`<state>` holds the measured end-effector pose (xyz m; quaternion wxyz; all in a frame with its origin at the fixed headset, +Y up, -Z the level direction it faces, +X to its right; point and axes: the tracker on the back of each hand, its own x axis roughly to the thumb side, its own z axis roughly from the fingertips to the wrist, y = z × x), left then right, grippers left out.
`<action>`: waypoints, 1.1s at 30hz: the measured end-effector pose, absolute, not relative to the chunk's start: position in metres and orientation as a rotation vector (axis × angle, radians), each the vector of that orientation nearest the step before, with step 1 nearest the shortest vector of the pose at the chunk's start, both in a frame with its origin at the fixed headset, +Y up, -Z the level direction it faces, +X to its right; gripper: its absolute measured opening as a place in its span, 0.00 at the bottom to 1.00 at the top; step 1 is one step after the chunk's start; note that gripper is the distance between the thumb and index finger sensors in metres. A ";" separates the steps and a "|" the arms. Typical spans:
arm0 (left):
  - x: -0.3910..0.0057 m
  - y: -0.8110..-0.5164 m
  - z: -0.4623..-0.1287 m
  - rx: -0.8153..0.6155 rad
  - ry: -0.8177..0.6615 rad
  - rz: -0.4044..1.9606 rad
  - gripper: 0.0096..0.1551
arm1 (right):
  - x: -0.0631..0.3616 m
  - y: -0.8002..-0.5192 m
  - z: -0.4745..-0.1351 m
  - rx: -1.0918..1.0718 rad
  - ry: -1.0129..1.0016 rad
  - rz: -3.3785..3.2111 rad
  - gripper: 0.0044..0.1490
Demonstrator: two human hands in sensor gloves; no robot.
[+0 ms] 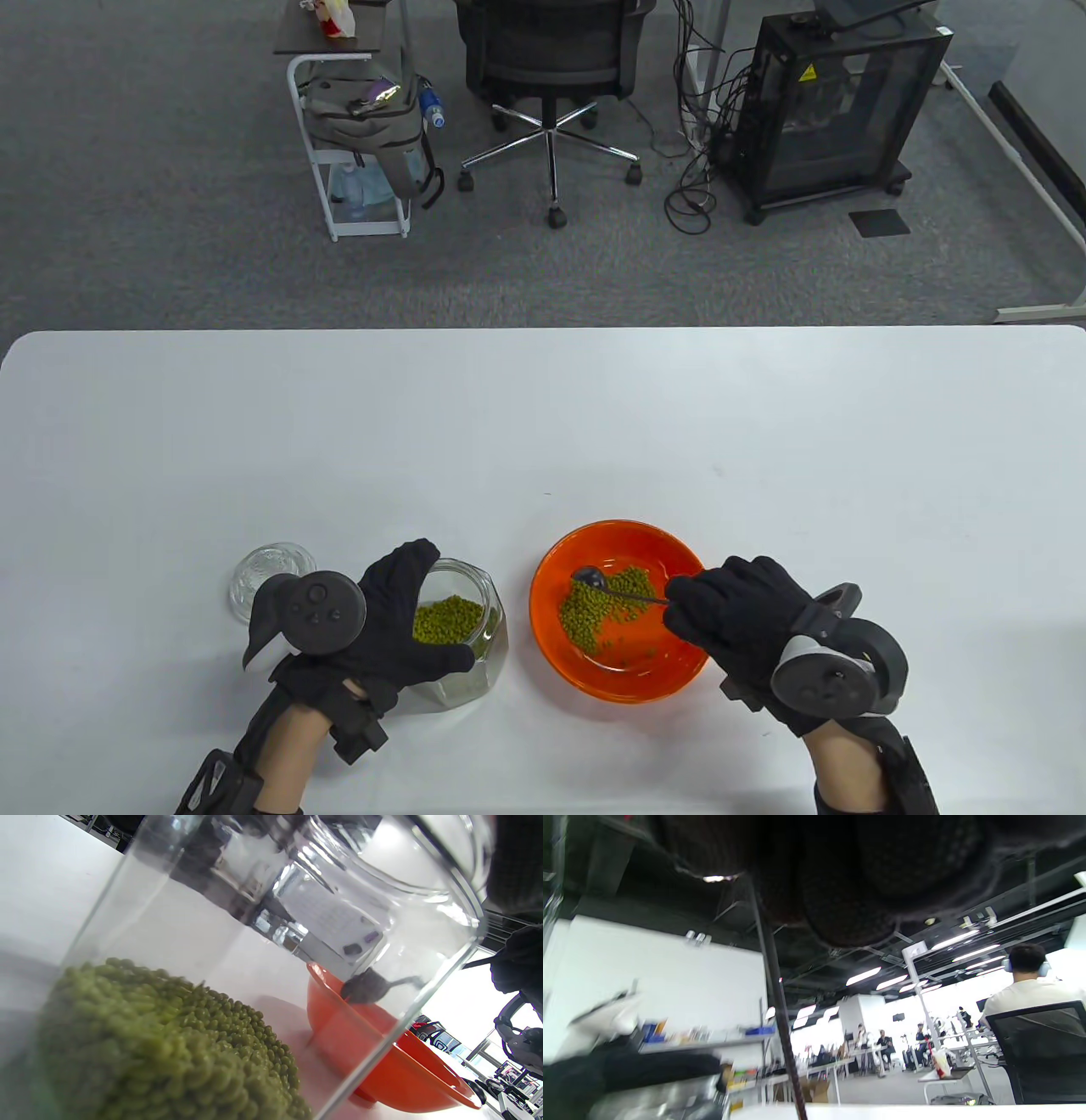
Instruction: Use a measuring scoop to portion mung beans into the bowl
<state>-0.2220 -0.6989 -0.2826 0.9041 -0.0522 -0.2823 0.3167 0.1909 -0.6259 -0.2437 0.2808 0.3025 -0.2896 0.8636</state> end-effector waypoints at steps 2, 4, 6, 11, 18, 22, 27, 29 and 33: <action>-0.222 -0.699 -0.283 -0.108 -0.584 0.654 0.79 | 0.202 -0.628 -0.250 0.714 -0.784 2.254 0.27; -0.222 -0.699 -0.283 -0.107 -0.584 0.653 0.78 | 0.214 -0.631 -0.256 0.607 -0.744 2.207 0.27; -0.222 -0.699 -0.283 -0.107 -0.584 0.655 0.79 | 0.227 -0.638 -0.264 0.421 -0.720 2.132 0.27; -0.222 -0.699 -0.283 -0.107 -0.584 0.656 0.78 | 0.246 -0.654 -0.275 0.114 -0.591 2.027 0.27; -0.222 -0.699 -0.283 -0.104 -0.585 0.655 0.79 | 0.263 -0.679 -0.287 -0.160 -0.333 1.839 0.27; -0.222 -0.699 -0.283 -0.104 -0.585 0.656 0.79 | 0.269 -0.693 -0.292 -0.230 -0.173 1.676 0.27; -0.222 -0.699 -0.283 -0.105 -0.586 0.655 0.79 | 0.268 -0.698 -0.297 -0.216 -0.099 1.580 0.27; -0.222 -0.699 -0.283 -0.105 -0.585 0.656 0.78 | 0.264 -0.696 -0.297 -0.205 -0.075 1.548 0.27; -0.222 -0.699 -0.282 -0.104 -0.585 0.658 0.79 | 0.246 -0.679 -0.299 -0.130 -0.048 1.535 0.27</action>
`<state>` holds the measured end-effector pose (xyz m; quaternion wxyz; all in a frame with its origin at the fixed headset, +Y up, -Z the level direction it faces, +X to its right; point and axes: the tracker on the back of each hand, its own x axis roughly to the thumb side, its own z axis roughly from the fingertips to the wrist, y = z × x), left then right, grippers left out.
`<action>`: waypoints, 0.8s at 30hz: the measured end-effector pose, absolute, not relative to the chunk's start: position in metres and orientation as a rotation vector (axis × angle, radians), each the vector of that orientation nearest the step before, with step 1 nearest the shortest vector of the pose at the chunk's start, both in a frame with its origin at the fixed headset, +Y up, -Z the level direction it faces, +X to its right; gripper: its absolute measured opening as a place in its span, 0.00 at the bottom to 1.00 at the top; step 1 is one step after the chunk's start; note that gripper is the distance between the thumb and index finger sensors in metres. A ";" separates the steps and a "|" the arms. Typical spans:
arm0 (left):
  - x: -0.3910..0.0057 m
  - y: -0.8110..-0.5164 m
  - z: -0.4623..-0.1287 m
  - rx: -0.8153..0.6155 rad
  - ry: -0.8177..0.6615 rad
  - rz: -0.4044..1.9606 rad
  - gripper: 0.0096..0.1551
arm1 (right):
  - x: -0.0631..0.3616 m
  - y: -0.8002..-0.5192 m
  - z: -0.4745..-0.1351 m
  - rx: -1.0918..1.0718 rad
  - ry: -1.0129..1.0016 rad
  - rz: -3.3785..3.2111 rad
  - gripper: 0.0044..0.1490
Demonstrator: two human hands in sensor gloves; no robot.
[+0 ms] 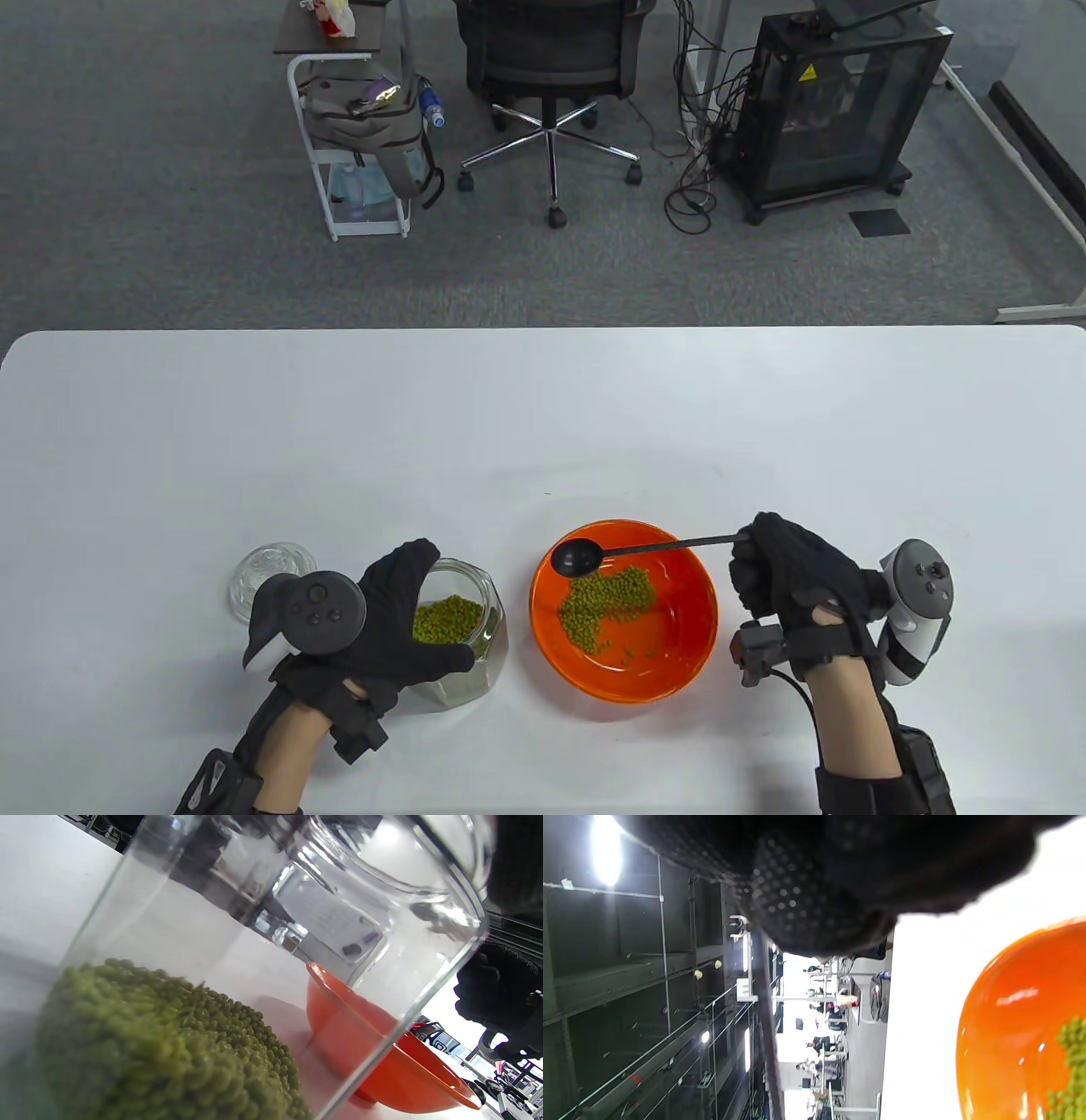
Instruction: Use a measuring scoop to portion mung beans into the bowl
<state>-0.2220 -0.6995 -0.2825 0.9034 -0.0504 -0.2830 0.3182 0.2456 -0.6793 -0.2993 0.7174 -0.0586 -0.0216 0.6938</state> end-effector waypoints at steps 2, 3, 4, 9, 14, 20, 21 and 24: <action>-0.222 -0.699 -0.282 -0.104 -0.585 0.659 0.78 | 0.234 -0.666 -0.300 -0.097 -0.051 1.567 0.27; -0.222 -0.699 -0.283 -0.104 -0.585 0.658 0.79 | 0.227 -0.660 -0.300 -0.072 -0.056 1.584 0.27; -0.222 -0.699 -0.283 -0.104 -0.585 0.659 0.79 | 0.217 -0.651 -0.300 -0.045 -0.062 1.605 0.27; -0.222 -0.699 -0.283 -0.105 -0.585 0.661 0.79 | 0.171 -0.618 -0.301 0.076 -0.065 1.698 0.27; -0.222 -0.699 -0.282 -0.104 -0.585 0.662 0.79 | 0.137 -0.605 -0.308 0.120 -0.094 1.837 0.27; -0.222 -0.699 -0.283 -0.104 -0.586 0.661 0.79 | 0.105 -0.599 -0.313 0.185 -0.095 1.959 0.27; -0.222 -0.699 -0.283 -0.104 -0.586 0.661 0.79 | 0.101 -0.598 -0.313 0.192 -0.096 1.972 0.27; -0.222 -0.699 -0.283 -0.104 -0.586 0.662 0.79 | 0.086 -0.596 -0.314 0.210 -0.083 2.020 0.27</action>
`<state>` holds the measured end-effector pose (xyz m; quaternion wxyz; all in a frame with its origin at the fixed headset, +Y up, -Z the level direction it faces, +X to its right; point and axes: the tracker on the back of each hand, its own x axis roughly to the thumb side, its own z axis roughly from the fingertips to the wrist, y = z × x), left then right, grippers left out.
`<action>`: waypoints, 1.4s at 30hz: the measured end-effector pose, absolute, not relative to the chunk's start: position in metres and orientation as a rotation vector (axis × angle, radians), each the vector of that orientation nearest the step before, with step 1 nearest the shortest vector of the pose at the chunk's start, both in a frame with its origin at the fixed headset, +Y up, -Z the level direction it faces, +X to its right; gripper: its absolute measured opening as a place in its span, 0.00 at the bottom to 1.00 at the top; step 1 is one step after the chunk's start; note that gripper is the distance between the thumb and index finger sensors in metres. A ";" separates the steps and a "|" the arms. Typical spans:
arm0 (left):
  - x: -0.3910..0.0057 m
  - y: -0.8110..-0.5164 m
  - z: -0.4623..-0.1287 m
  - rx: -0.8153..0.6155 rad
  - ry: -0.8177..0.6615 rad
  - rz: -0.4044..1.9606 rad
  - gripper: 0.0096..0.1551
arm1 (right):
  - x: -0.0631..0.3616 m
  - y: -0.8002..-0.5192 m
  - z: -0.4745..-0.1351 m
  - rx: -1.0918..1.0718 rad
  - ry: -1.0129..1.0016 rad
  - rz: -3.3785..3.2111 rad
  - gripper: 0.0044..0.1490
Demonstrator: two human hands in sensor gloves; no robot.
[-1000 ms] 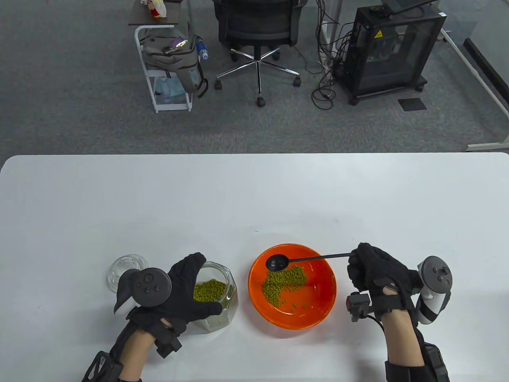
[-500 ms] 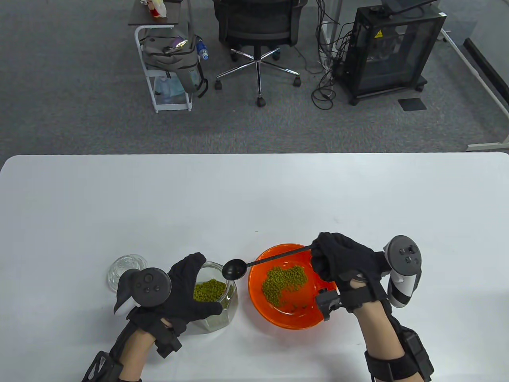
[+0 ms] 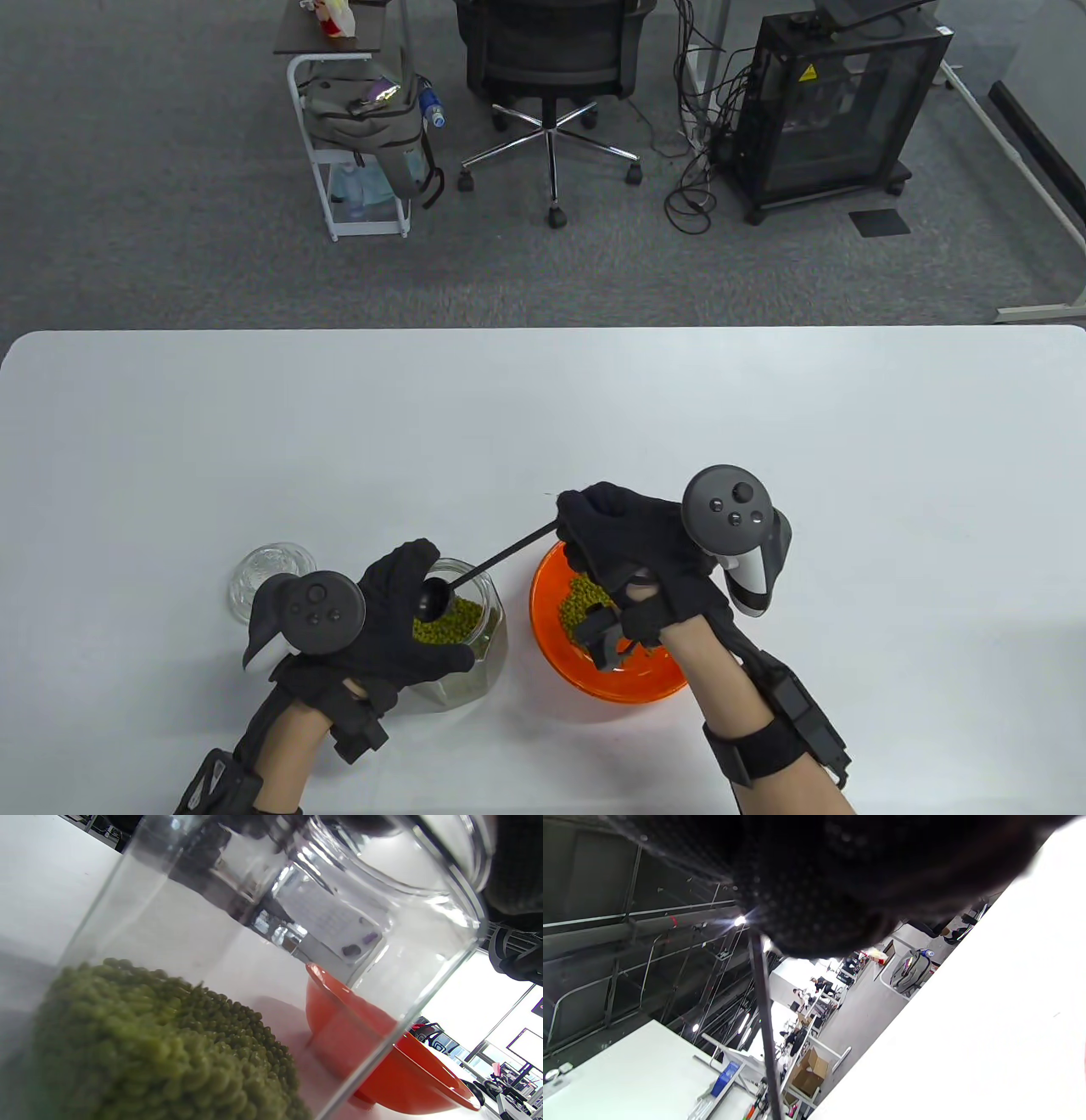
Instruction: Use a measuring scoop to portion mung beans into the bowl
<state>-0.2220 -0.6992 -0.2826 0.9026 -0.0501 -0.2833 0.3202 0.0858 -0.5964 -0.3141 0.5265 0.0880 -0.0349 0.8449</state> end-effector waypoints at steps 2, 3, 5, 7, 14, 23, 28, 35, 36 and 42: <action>-0.222 -0.699 -0.283 -0.103 -0.585 0.662 0.79 | 0.077 -0.594 -0.315 0.253 -0.094 2.120 0.27; -0.222 -0.699 -0.283 -0.103 -0.586 0.662 0.79 | 0.073 -0.593 -0.315 0.260 -0.112 2.167 0.27; -0.222 -0.699 -0.283 -0.103 -0.586 0.662 0.79 | 0.065 -0.592 -0.315 0.281 -0.126 2.198 0.27; -0.222 -0.699 -0.283 -0.103 -0.586 0.663 0.79 | 0.057 -0.591 -0.313 0.314 -0.126 2.238 0.27; -0.222 -0.699 -0.283 -0.102 -0.586 0.664 0.79 | 0.021 -0.590 -0.304 0.519 -0.280 2.426 0.27; -0.222 -0.699 -0.283 -0.102 -0.587 0.665 0.79 | -0.029 -0.599 -0.271 1.026 -0.587 2.628 0.27; -0.222 -0.699 -0.282 -0.101 -0.586 0.668 0.79 | -0.033 -0.612 -0.274 1.095 -0.400 2.535 0.27; -0.222 -0.699 -0.283 -0.101 -0.587 0.665 0.79 | -0.016 -0.629 -0.286 0.961 -0.083 2.325 0.28; -0.222 -0.699 -0.282 -0.101 -0.586 0.664 0.79 | -0.013 -0.629 -0.288 0.936 -0.063 2.299 0.28; -0.222 -0.699 -0.282 -0.100 -0.584 0.666 0.79 | 0.011 -0.638 -0.300 0.703 0.037 2.191 0.28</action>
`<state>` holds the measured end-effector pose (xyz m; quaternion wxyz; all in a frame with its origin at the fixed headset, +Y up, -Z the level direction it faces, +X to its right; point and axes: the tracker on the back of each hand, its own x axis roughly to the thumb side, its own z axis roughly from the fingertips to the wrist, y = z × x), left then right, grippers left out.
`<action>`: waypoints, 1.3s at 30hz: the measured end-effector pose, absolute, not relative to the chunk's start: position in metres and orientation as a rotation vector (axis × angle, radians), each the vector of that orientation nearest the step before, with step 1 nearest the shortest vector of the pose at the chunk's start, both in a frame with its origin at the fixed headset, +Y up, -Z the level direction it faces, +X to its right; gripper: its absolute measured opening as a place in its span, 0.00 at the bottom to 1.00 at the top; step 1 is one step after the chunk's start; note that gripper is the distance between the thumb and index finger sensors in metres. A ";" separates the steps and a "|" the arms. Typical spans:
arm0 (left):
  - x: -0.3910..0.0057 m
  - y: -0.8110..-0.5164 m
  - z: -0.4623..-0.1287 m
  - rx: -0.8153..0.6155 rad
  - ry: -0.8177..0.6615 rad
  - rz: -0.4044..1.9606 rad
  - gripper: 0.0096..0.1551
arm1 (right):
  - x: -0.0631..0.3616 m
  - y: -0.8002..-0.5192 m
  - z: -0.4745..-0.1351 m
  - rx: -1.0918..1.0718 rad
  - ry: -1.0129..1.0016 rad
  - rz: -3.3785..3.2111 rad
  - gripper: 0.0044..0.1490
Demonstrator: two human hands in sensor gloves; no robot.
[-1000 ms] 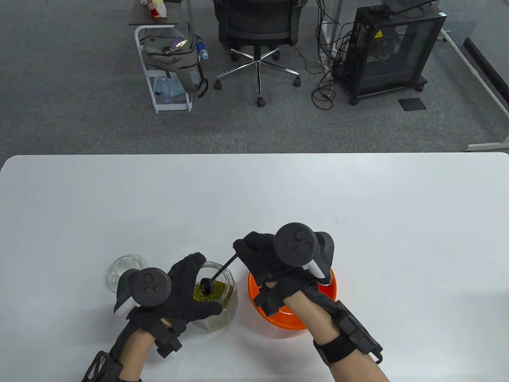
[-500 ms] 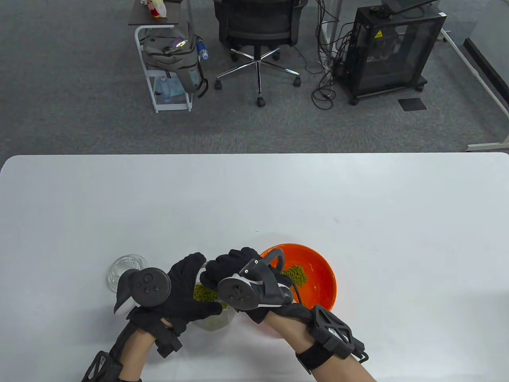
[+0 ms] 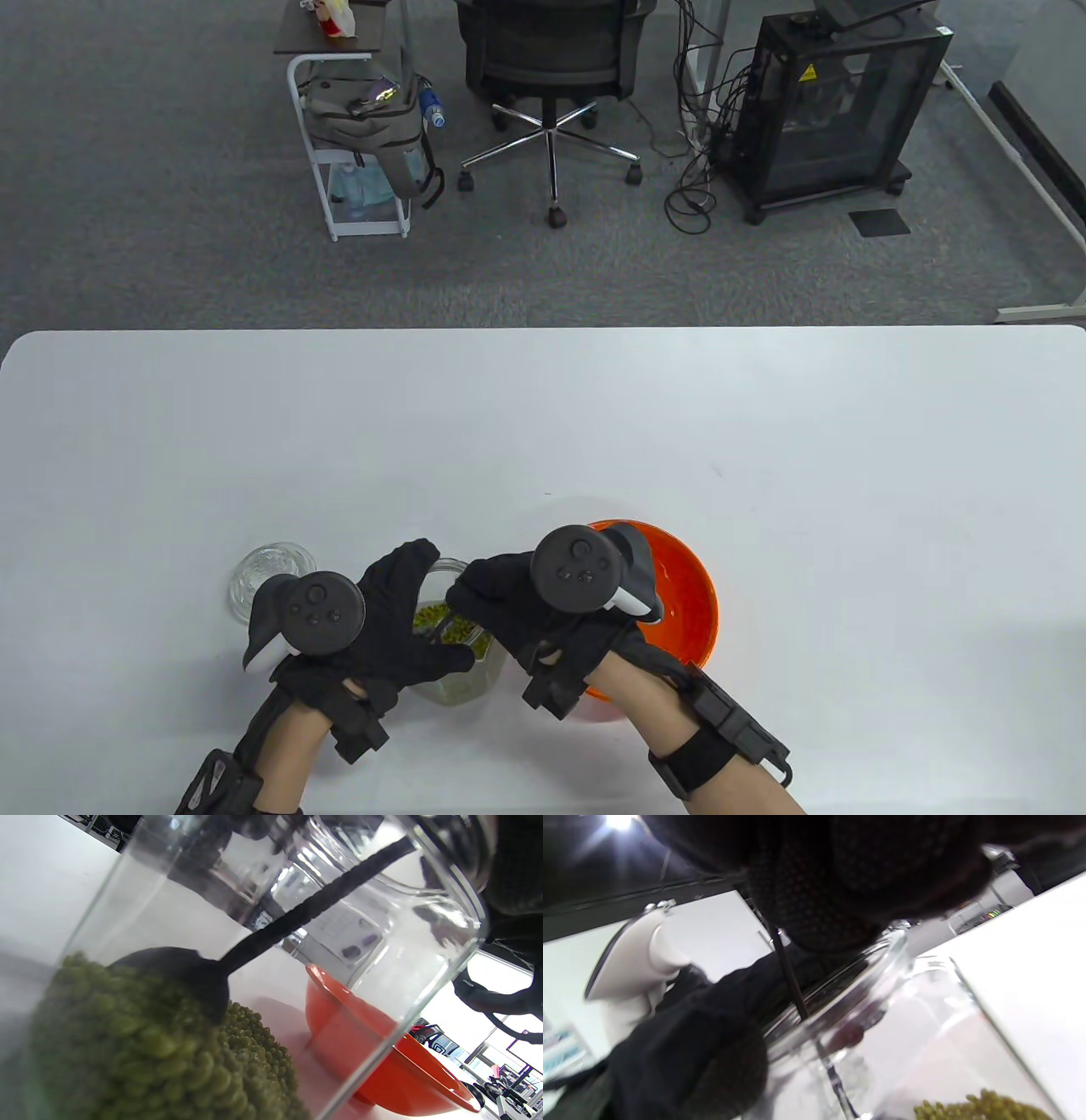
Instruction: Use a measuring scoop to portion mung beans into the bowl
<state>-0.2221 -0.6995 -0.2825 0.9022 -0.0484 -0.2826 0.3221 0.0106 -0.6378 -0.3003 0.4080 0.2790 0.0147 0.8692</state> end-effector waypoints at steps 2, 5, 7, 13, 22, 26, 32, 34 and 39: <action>-0.222 -0.699 -0.282 -0.100 -0.584 0.663 0.79 | 0.018 -0.642 -0.305 0.621 0.066 2.149 0.28; -0.222 -0.699 -0.282 -0.100 -0.584 0.660 0.79 | 0.034 -0.650 -0.312 0.431 0.112 2.067 0.28; -0.222 -0.699 -0.283 -0.100 -0.583 0.661 0.79 | 0.046 -0.655 -0.315 0.291 0.141 2.011 0.28; -0.222 -0.700 -0.282 -0.100 -0.583 0.661 0.79 | 0.072 -0.664 -0.320 0.112 0.173 1.970 0.28; -0.222 -0.700 -0.282 -0.101 -0.582 0.659 0.79 | 0.098 -0.679 -0.319 0.003 0.189 1.835 0.28; -0.222 -0.700 -0.282 -0.101 -0.581 0.663 0.79 | 0.104 -0.684 -0.318 -0.009 0.167 1.803 0.28; -0.222 -0.700 -0.282 -0.102 -0.580 0.671 0.79 | 0.110 -0.692 -0.320 -0.007 0.191 1.756 0.28; -0.223 -0.700 -0.283 -0.103 -0.580 0.672 0.79 | 0.112 -0.693 -0.320 -0.013 0.191 1.753 0.27; -0.223 -0.699 -0.283 -0.102 -0.578 0.671 0.79 | 0.120 -0.691 -0.318 -0.016 0.170 1.741 0.28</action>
